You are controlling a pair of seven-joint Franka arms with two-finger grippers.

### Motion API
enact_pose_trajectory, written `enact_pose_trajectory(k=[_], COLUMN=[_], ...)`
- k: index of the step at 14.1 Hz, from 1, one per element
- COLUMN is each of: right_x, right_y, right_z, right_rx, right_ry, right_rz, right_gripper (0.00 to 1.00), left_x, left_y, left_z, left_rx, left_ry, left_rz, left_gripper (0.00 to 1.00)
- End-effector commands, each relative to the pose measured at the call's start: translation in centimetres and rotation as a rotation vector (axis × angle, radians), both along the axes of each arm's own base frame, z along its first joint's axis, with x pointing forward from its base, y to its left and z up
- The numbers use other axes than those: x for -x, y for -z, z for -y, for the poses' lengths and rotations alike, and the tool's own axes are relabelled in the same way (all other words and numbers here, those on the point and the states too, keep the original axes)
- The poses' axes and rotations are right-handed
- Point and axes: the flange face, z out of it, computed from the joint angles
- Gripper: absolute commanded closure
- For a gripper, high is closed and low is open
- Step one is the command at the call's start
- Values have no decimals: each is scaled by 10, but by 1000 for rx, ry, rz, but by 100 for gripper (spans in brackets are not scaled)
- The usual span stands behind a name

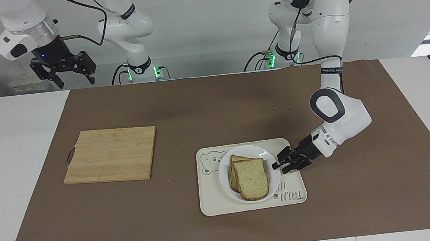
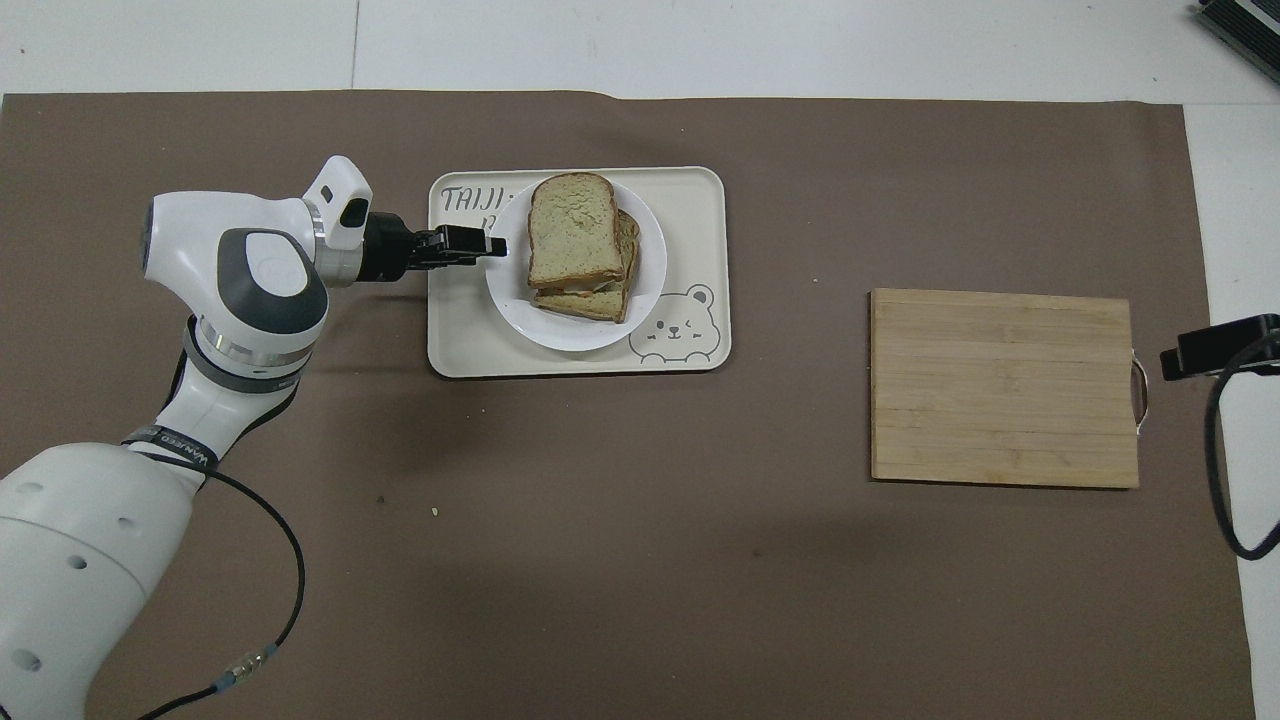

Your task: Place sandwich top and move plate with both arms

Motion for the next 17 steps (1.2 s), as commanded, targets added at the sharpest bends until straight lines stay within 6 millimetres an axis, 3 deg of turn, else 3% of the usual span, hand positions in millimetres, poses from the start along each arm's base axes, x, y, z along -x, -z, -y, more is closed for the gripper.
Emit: enact_pose_trajectory(k=[1, 4, 5, 8, 11, 14, 17], right_x=[-2, -2, -2, -2, -2, -2, -2], right_y=[-2, -3, -2, -2, -3, -2, -2], right_z=[0, 0, 0, 0, 0, 0, 0], right_rx=[-17, -16, -17, -17, -16, -17, -16], right_ry=[-16, -16, -16, -16, -16, -16, -16], right_rz=[1, 5, 2, 2, 5, 0, 3], right_gripper=[0, 0, 0, 0, 0, 0, 0], left_x=[-6, 12, 20, 54, 69, 78, 106], left_y=[-72, -144, -168, -239, -280, -312, -347], left_z=[0, -21, -38, -58, -81, -92, -101], left_rx=[-103, -214, -273, -430, -552, -705, -767], left_ry=[-56, -34, 0, 55, 74, 105, 110], left_rz=[3, -3, -7, 22, 45, 59, 67], left_gripper=[26, 26, 25, 17, 14, 0, 0])
